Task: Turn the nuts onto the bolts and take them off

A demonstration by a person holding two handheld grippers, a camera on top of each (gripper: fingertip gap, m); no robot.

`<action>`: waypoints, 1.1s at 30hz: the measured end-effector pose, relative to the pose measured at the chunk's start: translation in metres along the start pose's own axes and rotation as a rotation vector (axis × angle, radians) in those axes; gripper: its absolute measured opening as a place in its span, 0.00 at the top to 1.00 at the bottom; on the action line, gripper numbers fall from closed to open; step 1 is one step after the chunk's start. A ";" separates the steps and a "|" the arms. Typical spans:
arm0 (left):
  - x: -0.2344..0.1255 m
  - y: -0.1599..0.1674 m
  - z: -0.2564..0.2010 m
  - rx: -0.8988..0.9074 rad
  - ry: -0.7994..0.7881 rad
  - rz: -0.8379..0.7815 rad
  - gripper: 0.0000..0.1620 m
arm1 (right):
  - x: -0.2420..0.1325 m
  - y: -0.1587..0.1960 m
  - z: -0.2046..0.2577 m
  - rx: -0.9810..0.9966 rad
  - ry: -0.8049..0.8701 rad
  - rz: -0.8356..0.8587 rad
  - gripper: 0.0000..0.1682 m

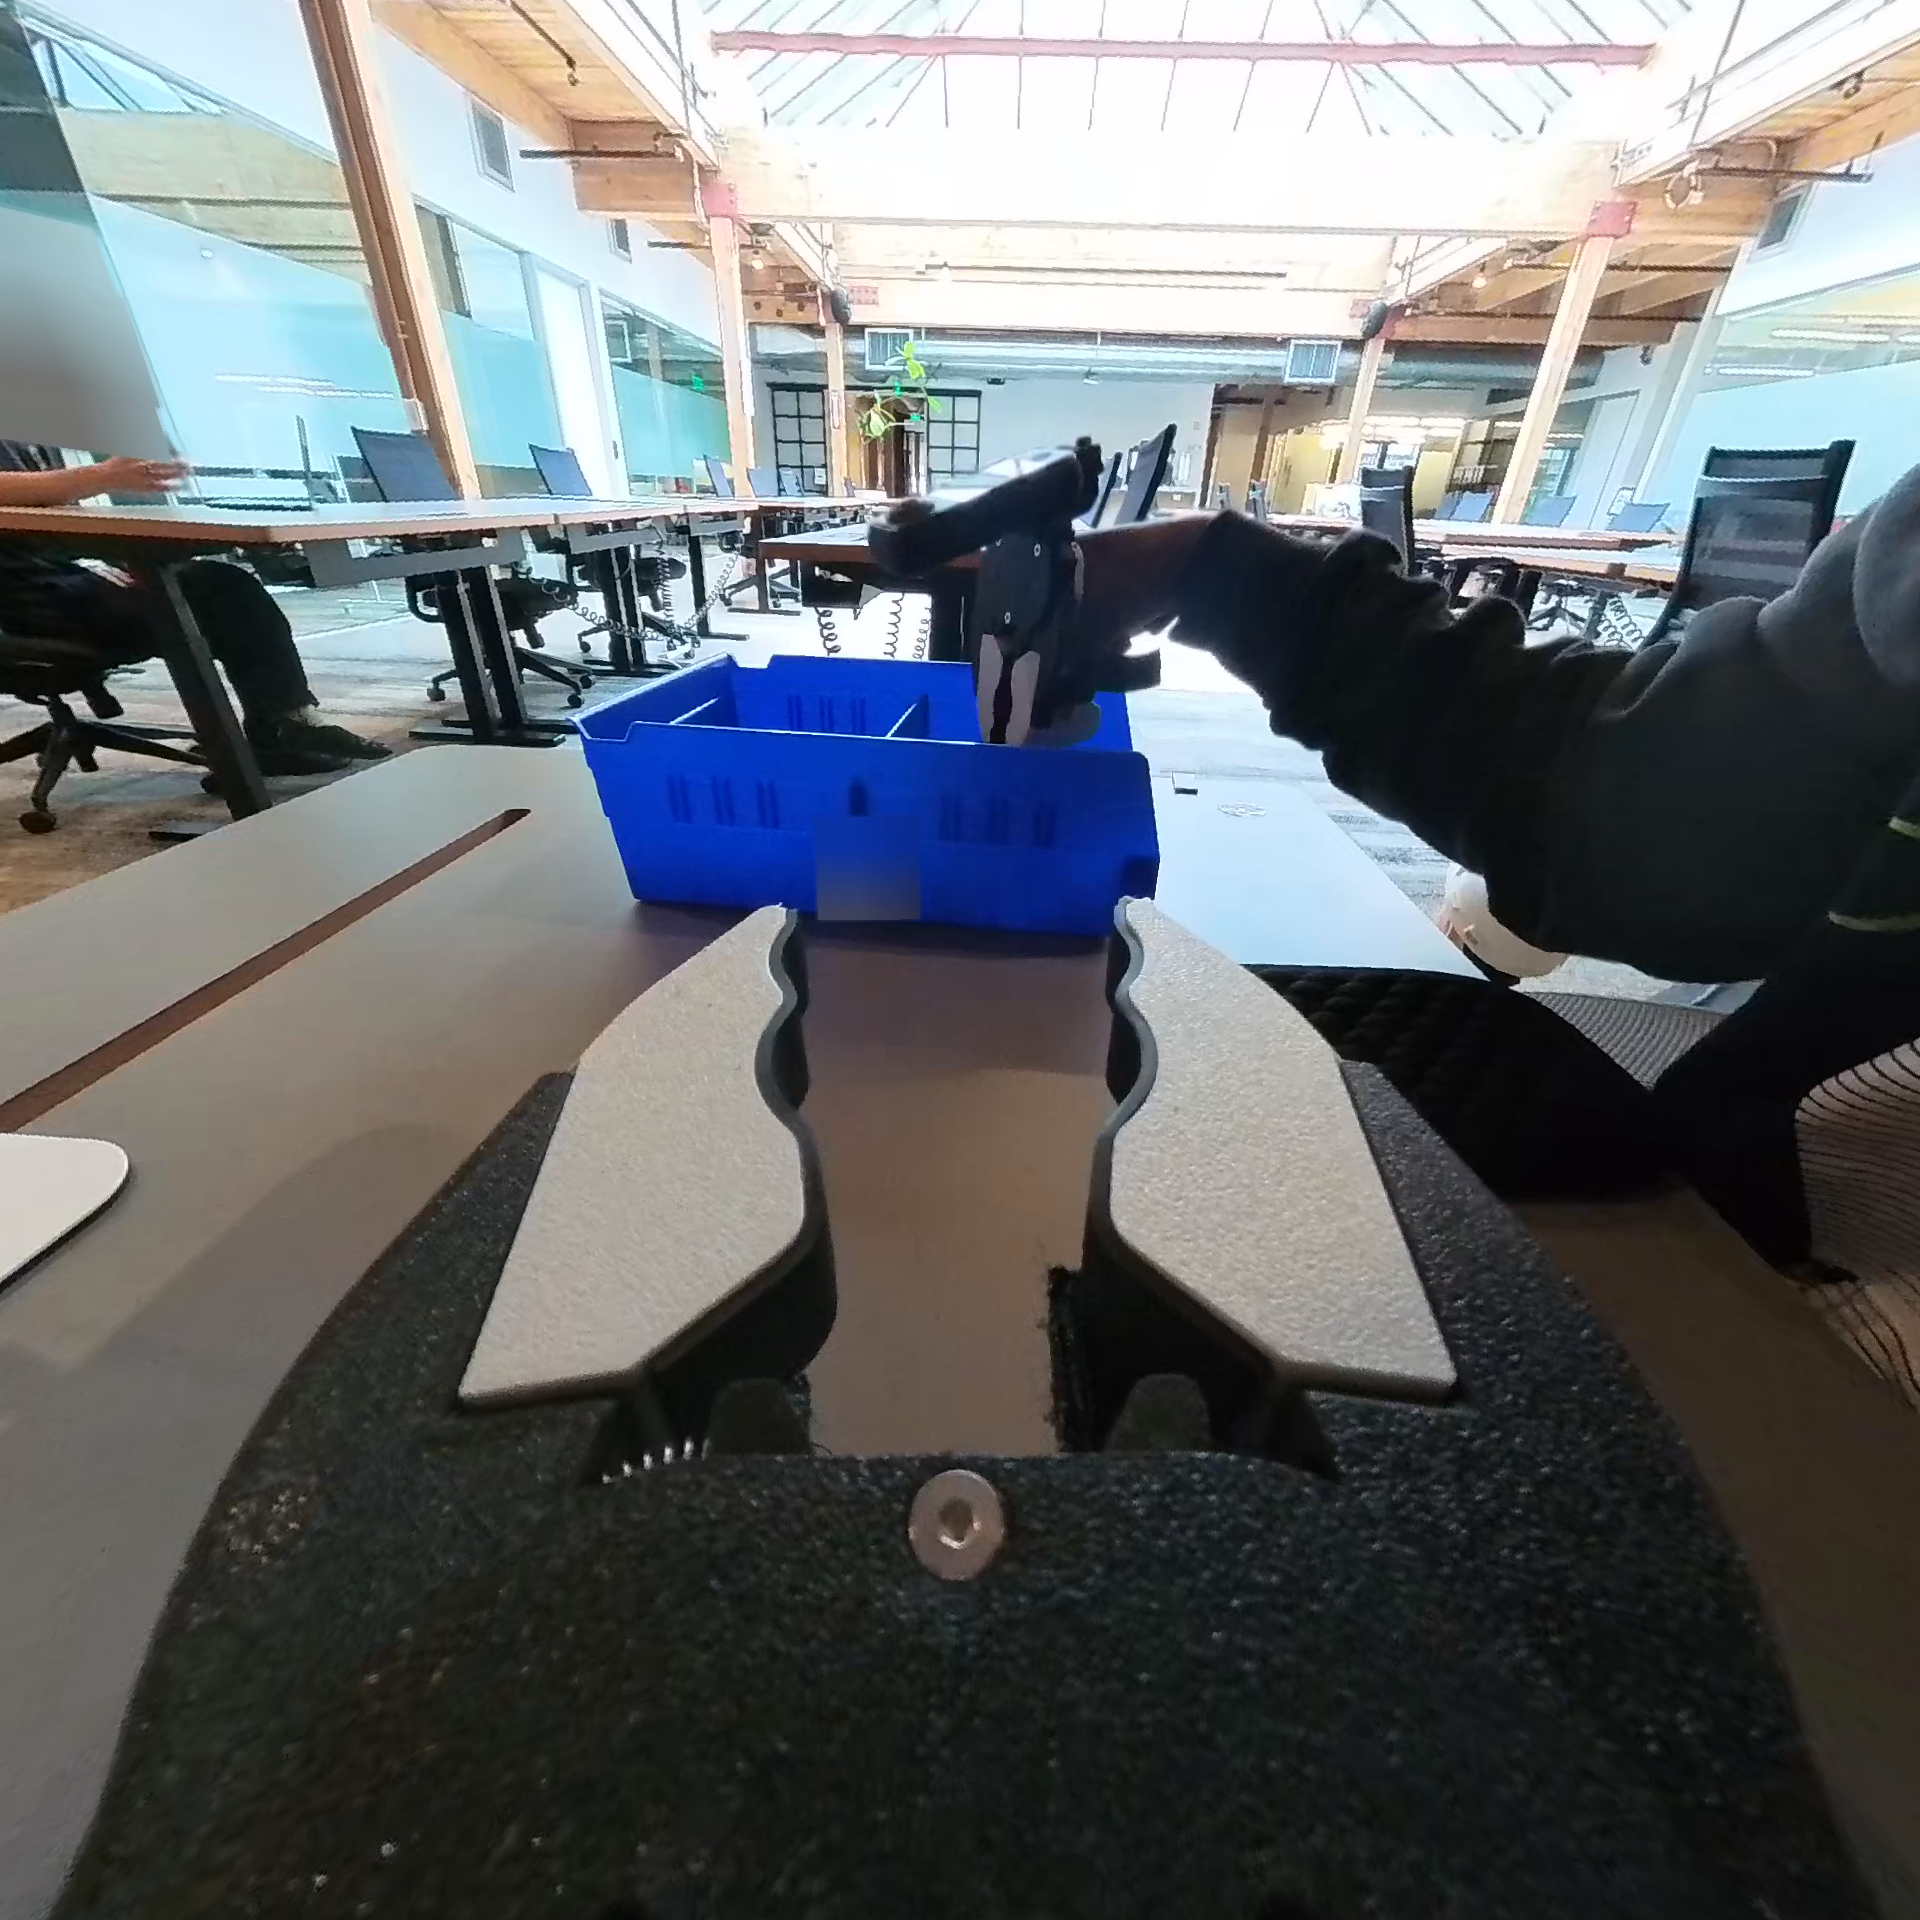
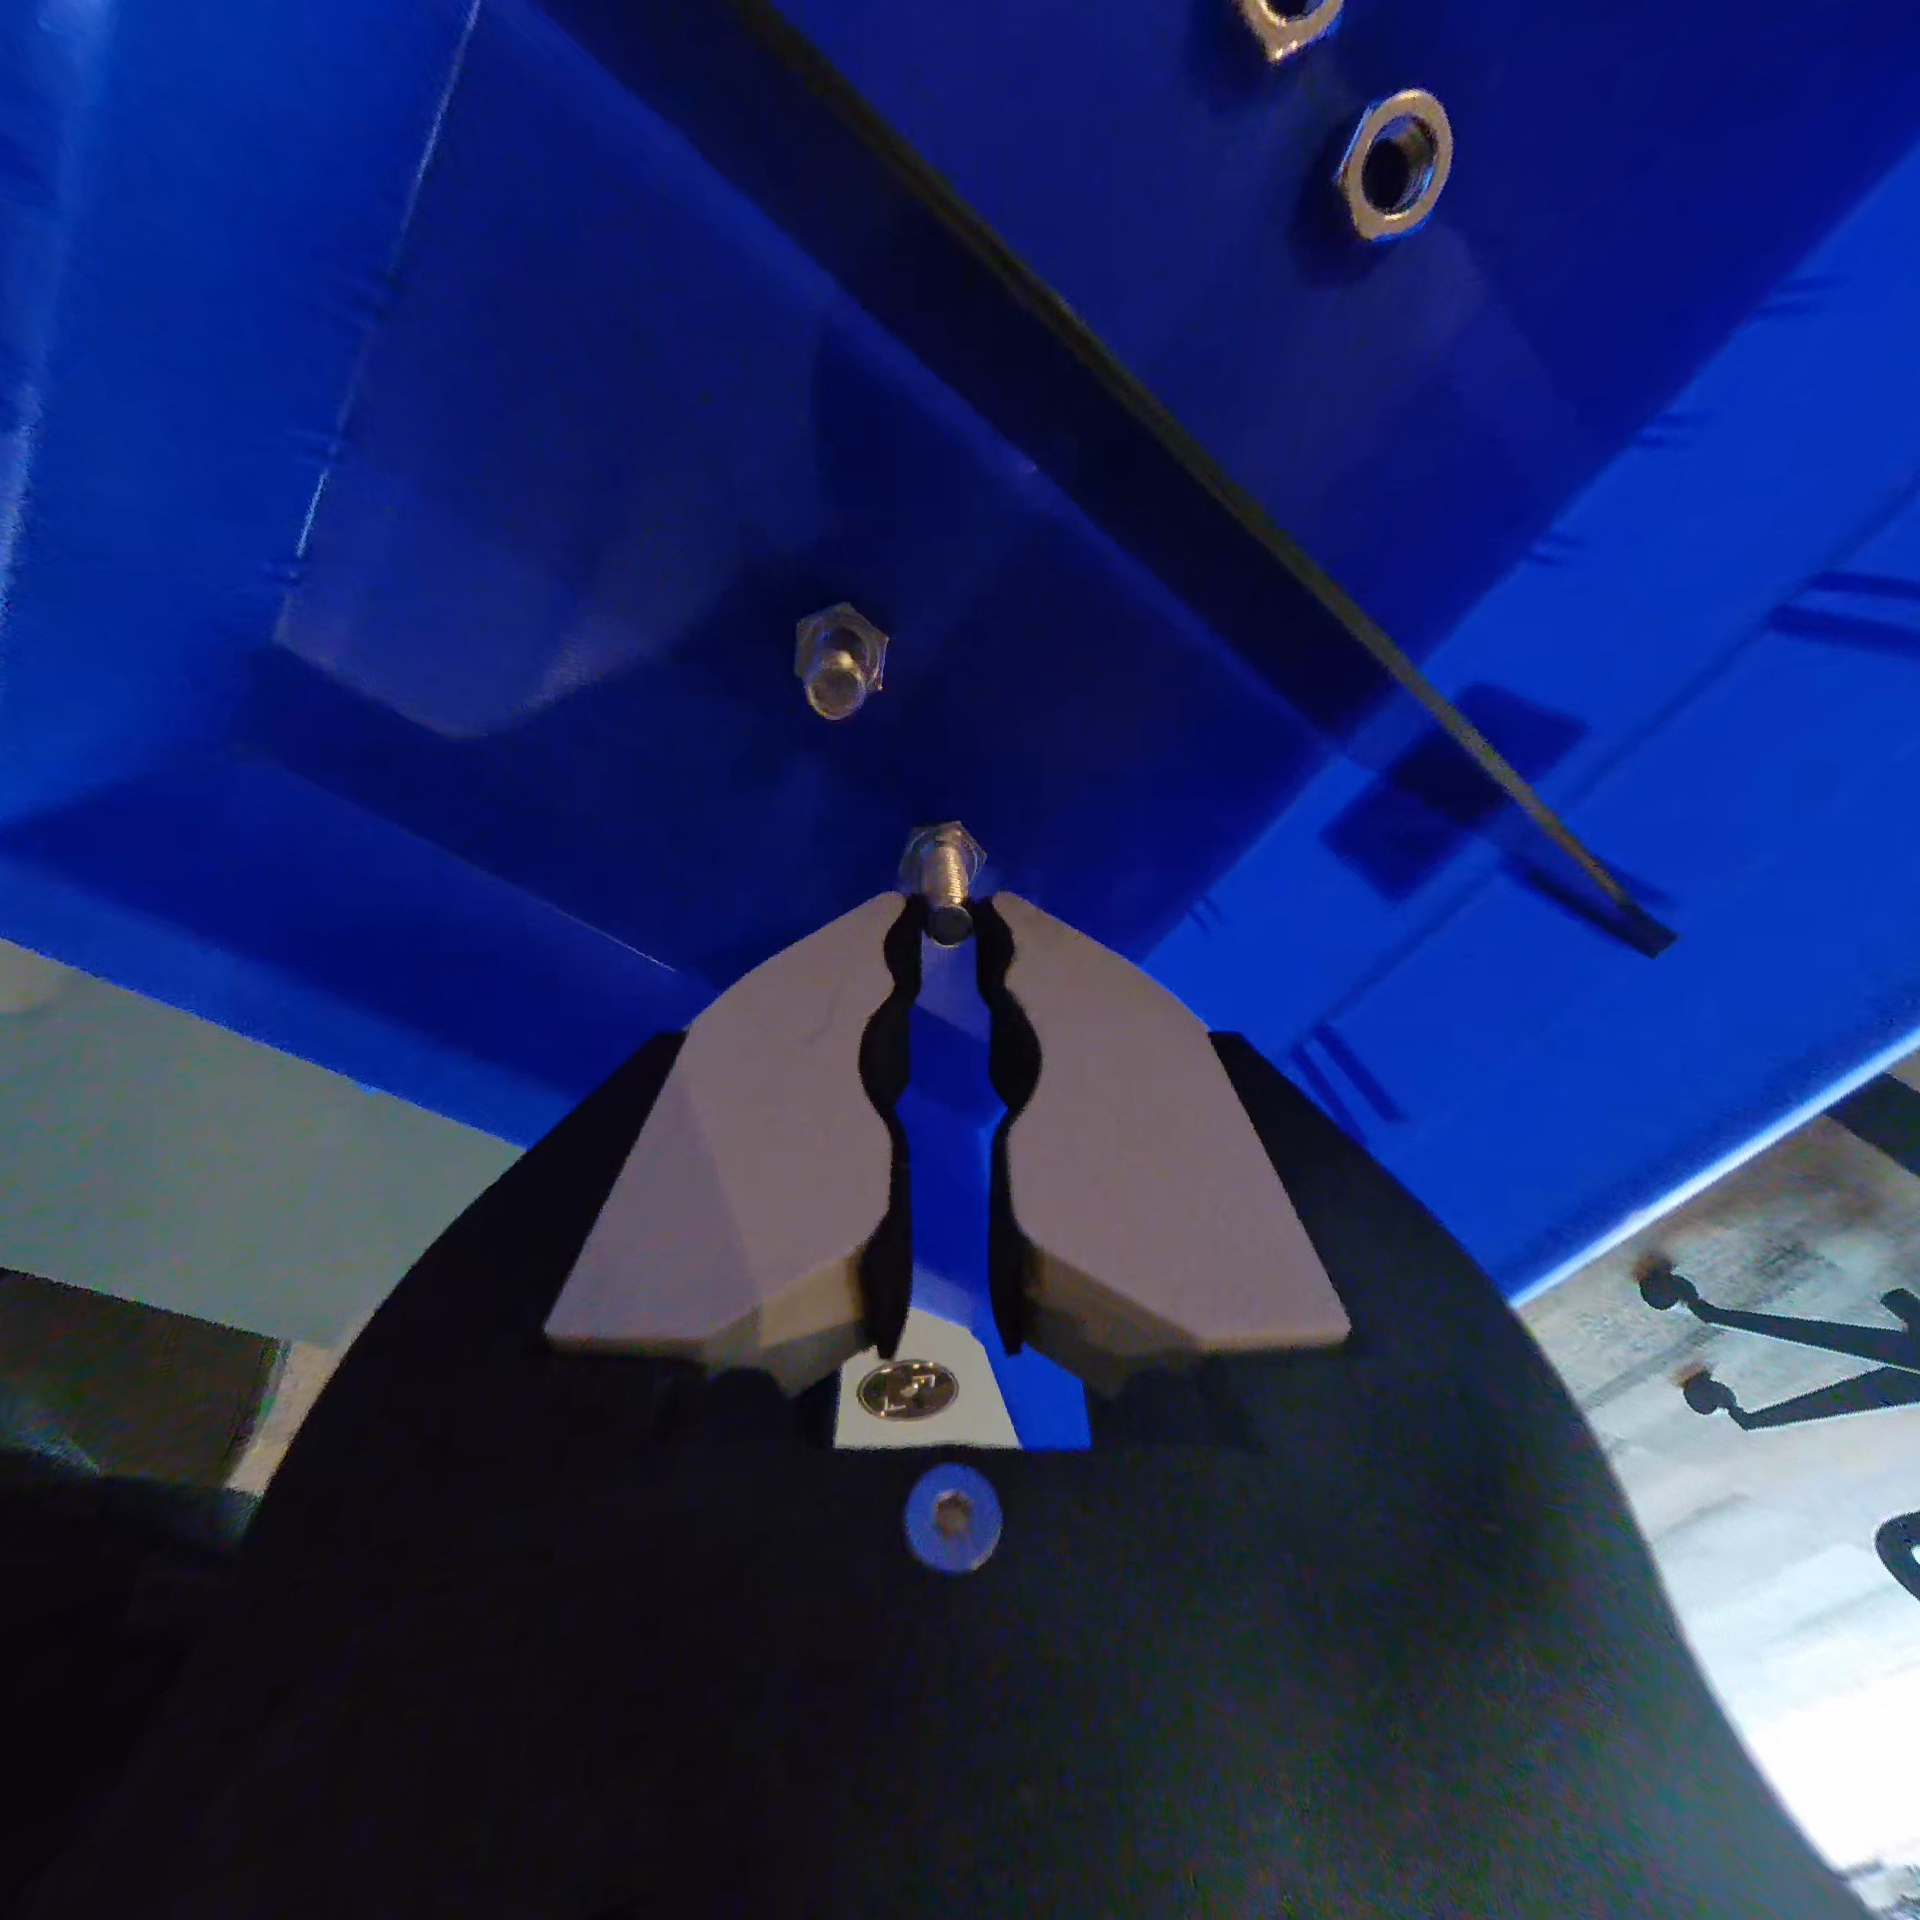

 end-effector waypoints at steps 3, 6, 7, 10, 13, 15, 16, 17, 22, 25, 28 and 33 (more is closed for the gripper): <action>0.000 0.000 0.000 -0.005 0.001 -0.002 0.66 | 0.001 0.003 0.000 0.014 -0.006 0.001 0.93; 0.000 0.000 0.000 -0.001 0.000 0.000 0.66 | -0.009 0.004 0.001 0.045 0.008 -0.004 0.90; 0.000 -0.001 0.000 0.000 0.000 -0.001 0.66 | -0.016 0.003 0.002 0.059 0.031 -0.016 0.90; -0.001 -0.001 0.000 -0.003 -0.002 -0.002 0.66 | -0.050 -0.008 0.009 0.082 0.111 -0.126 0.86; 0.000 0.000 0.000 -0.002 -0.003 0.001 0.66 | -0.098 -0.036 0.025 0.068 0.217 -0.330 0.75; 0.000 0.000 0.000 0.000 -0.003 0.003 0.66 | -0.130 -0.058 0.041 0.029 0.291 -0.495 0.65; 0.000 0.000 0.000 -0.001 -0.003 0.003 0.66 | -0.145 -0.069 0.050 0.005 0.319 -0.581 0.62; 0.000 0.000 0.000 -0.001 -0.004 0.002 0.66 | -0.159 -0.079 0.060 -0.015 0.338 -0.669 0.60; -0.002 0.000 0.001 -0.005 -0.013 0.002 0.66 | -0.193 -0.118 0.111 -0.130 0.354 -0.984 0.47; -0.002 0.000 0.001 -0.004 -0.019 0.003 0.67 | -0.191 -0.129 0.125 -0.151 0.373 -1.044 0.41; -0.001 0.002 0.002 -0.015 -0.026 0.016 0.67 | -0.187 -0.135 0.130 -0.153 0.380 -1.188 0.43; -0.004 -0.008 0.001 0.040 -0.103 0.058 0.68 | -0.197 -0.143 0.126 -0.069 0.245 -1.469 0.53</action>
Point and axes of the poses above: each gripper's, where its closed fingertips meet, x out along the fingers, y out of its underside, z = x × y across the jaws, the point moved 8 cm from there along -x, back along the fingers
